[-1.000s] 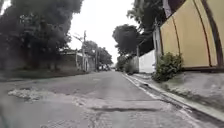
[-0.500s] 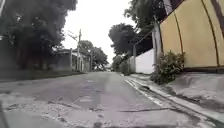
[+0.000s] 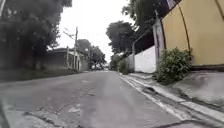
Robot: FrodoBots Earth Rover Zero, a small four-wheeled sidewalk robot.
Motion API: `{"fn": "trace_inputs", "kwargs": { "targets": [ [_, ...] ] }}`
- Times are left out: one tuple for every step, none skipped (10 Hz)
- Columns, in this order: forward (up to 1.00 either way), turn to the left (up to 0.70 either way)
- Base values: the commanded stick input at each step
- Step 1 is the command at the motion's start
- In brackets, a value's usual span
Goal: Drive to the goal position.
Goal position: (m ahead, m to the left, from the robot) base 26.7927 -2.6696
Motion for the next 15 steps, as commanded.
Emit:
{"fn": "trace_inputs", "kwargs": {
  "targets": [
    [1.0, 0.0],
    [0.99, 0.0],
    [1.0, -0.01],
    [0.99, -0.03],
    [0.99, -0.04],
    [0.99, -0.01],
    [1.0, 0.0],
    [0.99, 0.0],
    [0.99, 0.0],
    [1.0, 0.0],
    [0.99, -0.02],
    [0.99, 0.0],
    [0.99, 0.0],
    [1.0, 0.0],
    [1.0, 0.0]
  ]
}}
